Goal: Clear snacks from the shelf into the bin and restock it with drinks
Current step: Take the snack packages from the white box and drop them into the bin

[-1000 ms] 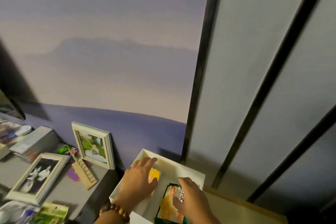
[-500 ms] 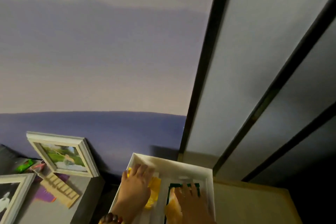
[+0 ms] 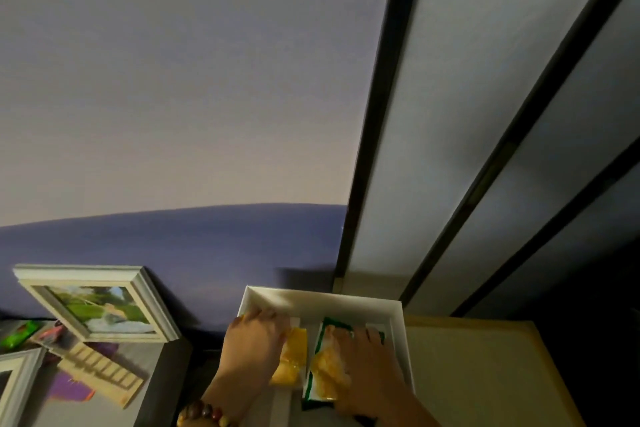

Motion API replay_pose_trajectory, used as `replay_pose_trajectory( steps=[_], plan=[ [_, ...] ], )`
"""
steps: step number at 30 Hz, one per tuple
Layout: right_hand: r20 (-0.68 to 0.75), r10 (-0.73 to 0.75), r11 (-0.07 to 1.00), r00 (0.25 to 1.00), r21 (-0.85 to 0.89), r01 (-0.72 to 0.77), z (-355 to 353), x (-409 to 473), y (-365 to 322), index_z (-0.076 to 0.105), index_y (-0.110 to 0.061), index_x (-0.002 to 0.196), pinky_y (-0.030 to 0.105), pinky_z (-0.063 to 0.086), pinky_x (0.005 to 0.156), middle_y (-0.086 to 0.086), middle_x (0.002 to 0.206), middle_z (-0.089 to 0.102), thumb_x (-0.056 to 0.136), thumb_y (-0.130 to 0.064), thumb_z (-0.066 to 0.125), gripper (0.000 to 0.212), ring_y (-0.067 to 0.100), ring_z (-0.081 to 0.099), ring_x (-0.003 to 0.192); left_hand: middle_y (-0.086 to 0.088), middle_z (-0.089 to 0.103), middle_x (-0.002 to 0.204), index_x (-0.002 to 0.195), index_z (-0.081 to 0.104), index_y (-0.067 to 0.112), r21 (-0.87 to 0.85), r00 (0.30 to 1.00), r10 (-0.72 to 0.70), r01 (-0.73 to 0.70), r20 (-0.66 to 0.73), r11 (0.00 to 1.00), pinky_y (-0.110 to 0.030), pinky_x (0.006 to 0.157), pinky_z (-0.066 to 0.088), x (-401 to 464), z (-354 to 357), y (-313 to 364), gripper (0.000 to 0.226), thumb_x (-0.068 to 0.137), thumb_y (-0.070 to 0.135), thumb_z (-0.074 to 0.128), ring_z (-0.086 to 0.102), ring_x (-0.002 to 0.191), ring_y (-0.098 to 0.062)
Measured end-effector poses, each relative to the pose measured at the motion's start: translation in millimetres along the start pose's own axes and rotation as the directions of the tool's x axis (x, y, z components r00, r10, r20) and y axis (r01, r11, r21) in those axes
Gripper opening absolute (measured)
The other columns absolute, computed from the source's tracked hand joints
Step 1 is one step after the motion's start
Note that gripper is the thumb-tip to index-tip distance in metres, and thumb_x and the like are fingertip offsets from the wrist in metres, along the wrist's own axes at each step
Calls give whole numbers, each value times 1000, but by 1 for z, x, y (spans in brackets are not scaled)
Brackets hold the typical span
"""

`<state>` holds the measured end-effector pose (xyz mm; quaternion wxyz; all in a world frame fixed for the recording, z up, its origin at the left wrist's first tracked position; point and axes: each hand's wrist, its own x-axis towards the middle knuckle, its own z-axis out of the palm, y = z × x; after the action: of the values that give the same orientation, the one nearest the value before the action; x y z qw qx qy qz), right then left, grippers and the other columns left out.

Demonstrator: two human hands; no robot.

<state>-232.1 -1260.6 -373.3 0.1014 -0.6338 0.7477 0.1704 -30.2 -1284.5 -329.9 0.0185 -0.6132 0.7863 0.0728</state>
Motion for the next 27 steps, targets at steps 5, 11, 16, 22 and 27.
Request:
replay_pose_trajectory(
  steps=[5,11,16,22,27],
  plan=[
    [-126,-377,901,918,180,395,-36,-5,16,6,-35,140,43,35,104,0,140,35,50,-65,66,112,26,35,125,1,64,62,66,63,25,-43,987,21,-29,-158,999,-31,46,46,6,-36,-6,10,64,27,73,62,60,-25],
    [-372,-194,870,908,362,335,-86,-38,47,14,-35,138,37,35,103,-6,136,39,53,-73,59,103,18,37,123,1,65,60,66,60,26,-30,911,129,-153,-392,988,-30,53,46,8,-106,10,19,69,34,43,61,55,-27],
    [-487,19,794,873,539,283,-126,-82,89,17,-33,138,30,39,96,-7,129,40,53,-72,57,102,13,40,116,-2,69,68,69,60,22,-124,887,192,-265,-419,956,-27,49,37,6,-158,47,11,73,31,54,63,61,-31],
    [-516,325,682,793,708,181,-139,-141,171,19,-36,136,38,45,94,-10,124,38,49,-71,61,102,12,41,114,6,61,70,73,49,36,-307,856,353,-476,-377,824,-32,59,48,-3,-199,138,8,80,36,53,59,69,-21],
    [-495,545,598,677,795,101,-117,-210,258,21,-37,136,36,44,93,-12,121,37,50,-69,63,101,11,40,111,6,62,74,79,57,40,-345,781,487,-615,-390,709,-30,60,43,-22,-202,253,11,81,30,64,60,73,-21]
  ],
)
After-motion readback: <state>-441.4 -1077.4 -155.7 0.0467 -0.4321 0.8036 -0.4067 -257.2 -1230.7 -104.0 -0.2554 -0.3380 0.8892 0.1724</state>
